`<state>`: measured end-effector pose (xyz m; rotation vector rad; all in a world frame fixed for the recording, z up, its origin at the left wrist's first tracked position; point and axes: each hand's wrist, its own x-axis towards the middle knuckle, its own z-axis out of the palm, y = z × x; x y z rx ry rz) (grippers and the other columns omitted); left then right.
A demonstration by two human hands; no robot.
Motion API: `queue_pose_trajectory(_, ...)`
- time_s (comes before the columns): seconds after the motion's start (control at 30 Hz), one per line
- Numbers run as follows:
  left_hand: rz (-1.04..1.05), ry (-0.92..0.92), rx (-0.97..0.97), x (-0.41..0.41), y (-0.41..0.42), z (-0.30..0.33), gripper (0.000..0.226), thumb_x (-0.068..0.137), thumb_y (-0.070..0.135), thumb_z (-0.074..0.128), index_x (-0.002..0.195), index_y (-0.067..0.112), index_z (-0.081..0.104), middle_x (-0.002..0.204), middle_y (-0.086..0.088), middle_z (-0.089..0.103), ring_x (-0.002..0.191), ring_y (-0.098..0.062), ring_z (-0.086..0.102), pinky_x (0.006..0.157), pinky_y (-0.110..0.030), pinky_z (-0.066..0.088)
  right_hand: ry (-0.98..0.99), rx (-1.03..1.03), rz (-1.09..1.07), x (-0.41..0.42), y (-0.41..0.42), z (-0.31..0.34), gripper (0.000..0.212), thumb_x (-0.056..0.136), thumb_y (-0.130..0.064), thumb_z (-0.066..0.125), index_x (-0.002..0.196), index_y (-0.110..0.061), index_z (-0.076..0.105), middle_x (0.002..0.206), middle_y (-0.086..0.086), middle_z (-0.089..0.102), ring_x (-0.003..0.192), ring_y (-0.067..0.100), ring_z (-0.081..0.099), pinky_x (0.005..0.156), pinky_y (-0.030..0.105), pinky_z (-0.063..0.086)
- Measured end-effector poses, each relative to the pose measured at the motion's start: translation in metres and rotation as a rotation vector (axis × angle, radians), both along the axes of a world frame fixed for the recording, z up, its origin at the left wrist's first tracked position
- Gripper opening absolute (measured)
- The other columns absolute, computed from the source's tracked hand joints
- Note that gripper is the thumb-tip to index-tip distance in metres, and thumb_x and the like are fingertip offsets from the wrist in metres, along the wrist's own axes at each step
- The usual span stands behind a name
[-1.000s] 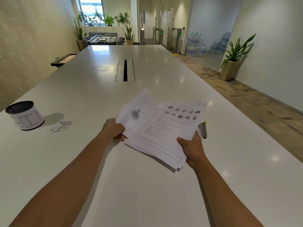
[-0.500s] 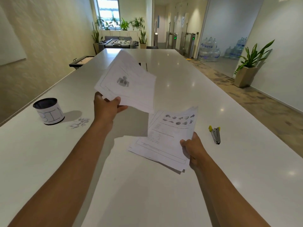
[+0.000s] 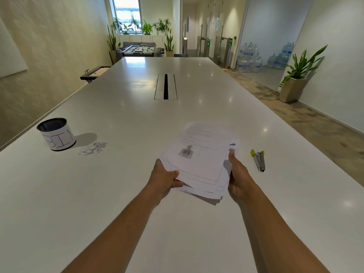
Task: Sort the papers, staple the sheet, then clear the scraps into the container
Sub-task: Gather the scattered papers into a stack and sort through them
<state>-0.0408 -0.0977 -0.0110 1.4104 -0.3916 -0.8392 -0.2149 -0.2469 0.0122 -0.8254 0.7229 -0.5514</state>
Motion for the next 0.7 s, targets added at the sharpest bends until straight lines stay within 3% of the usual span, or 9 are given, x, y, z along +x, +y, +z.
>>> queue_pose_trajectory(0.07, -0.034, -0.051, 0.035, -0.002, 0.002, -0.003, 0.054, 0.082, -0.006, 0.061, 0.129, 0.016, 0.047, 0.122, -0.016, 0.061, 0.088, -0.035, 0.072, 0.063, -0.039, 0.06, 0.071, -0.069, -0.032, 0.004, 0.0, -0.002, 0.044, 0.098, -0.021, 0.053, 0.139, -0.009, 0.044, 0.136, 0.013, 0.056, 0.121, 0.033, 0.057, 0.102, 0.055, 0.044)
queue_pose_trajectory(0.13, -0.085, -0.049, 0.045, -0.004, 0.003, -0.001, 0.057, 0.081, -0.005, 0.063, 0.13, 0.018, 0.046, 0.123, -0.015, 0.061, 0.09, -0.034, 0.072, 0.066, -0.042, 0.061, 0.194, -0.149, -0.047, 0.008, -0.002, -0.004, 0.048, 0.093, -0.005, 0.056, 0.139, -0.008, 0.044, 0.132, 0.015, 0.059, 0.11, 0.033, 0.062, 0.094, 0.05, 0.051)
queue_pose_trajectory(0.27, -0.185, -0.023, 0.047, -0.012, 0.01, 0.011, 0.056, 0.084, -0.006, 0.063, 0.13, 0.021, 0.047, 0.119, -0.015, 0.066, 0.085, -0.035, 0.073, 0.061, -0.036, 0.061, 0.327, -0.253, -0.087, 0.012, -0.004, -0.003, 0.04, 0.092, 0.006, 0.053, 0.131, -0.003, 0.046, 0.121, 0.016, 0.059, 0.087, 0.019, 0.061, 0.067, 0.022, 0.055)
queue_pose_trajectory(0.33, -0.244, 0.0, 0.026, -0.015, 0.018, 0.023, 0.047, 0.084, 0.001, 0.069, 0.125, 0.019, 0.054, 0.106, -0.017, 0.071, 0.07, -0.032, 0.07, 0.053, -0.03, 0.058, 0.352, -0.33, -0.068, 0.012, 0.001, -0.001, 0.033, 0.092, 0.006, 0.049, 0.123, -0.004, 0.05, 0.102, 0.014, 0.059, 0.071, 0.016, 0.055, 0.05, 0.019, 0.048)
queue_pose_trajectory(0.37, -0.248, 0.015, 0.037, -0.015, 0.023, 0.029, 0.044, 0.082, 0.011, 0.075, 0.122, 0.014, 0.058, 0.098, -0.017, 0.072, 0.061, -0.029, 0.065, 0.049, -0.028, 0.054, 0.354, -0.368, -0.065, 0.011, 0.001, -0.003, 0.032, 0.092, 0.007, 0.049, 0.121, -0.003, 0.051, 0.095, 0.013, 0.058, 0.066, 0.016, 0.053, 0.049, 0.022, 0.045)
queue_pose_trajectory(0.47, -0.014, -0.157, 0.27, 0.007, 0.029, 0.039, 0.058, 0.073, 0.046, 0.079, 0.109, 0.006, 0.057, 0.083, -0.012, 0.072, 0.055, -0.022, 0.061, 0.042, -0.023, 0.044, 0.317, -0.453, -0.054, 0.008, 0.005, -0.001, 0.034, 0.092, 0.003, 0.051, 0.122, -0.012, 0.051, 0.089, 0.012, 0.06, 0.065, 0.021, 0.054, 0.052, 0.025, 0.045)
queue_pose_trajectory(0.53, 0.185, -0.393, 0.42, 0.03, 0.032, 0.047, 0.061, 0.072, 0.062, 0.07, 0.105, 0.012, 0.058, 0.092, -0.01, 0.071, 0.071, -0.021, 0.067, 0.054, -0.025, 0.053, 0.258, -0.517, -0.022, 0.007, 0.006, 0.007, 0.037, 0.092, 0.0, 0.054, 0.123, -0.019, 0.052, 0.094, 0.007, 0.065, 0.072, 0.022, 0.061, 0.061, 0.029, 0.052)
queue_pose_trajectory(0.63, 0.156, -0.375, 0.274, 0.056, 0.036, 0.06, 0.072, 0.07, 0.065, 0.07, 0.12, 0.015, 0.053, 0.114, -0.009, 0.065, 0.095, -0.023, 0.065, 0.072, -0.032, 0.053, 0.102, -0.622, 0.077, 0.009, 0.006, 0.022, 0.046, 0.092, 0.0, 0.056, 0.132, -0.021, 0.049, 0.12, 0.002, 0.063, 0.111, 0.021, 0.061, 0.097, 0.034, 0.049)
queue_pose_trajectory(0.7, 0.067, -0.299, 0.127, 0.063, 0.039, 0.071, 0.086, 0.065, 0.063, 0.074, 0.131, 0.017, 0.045, 0.121, -0.002, 0.062, 0.109, -0.019, 0.062, 0.077, -0.028, 0.05, 0.025, -0.685, 0.158, 0.013, 0.009, 0.034, 0.048, 0.092, -0.003, 0.058, 0.135, -0.021, 0.047, 0.127, 0.002, 0.061, 0.117, 0.018, 0.058, 0.099, 0.032, 0.048)
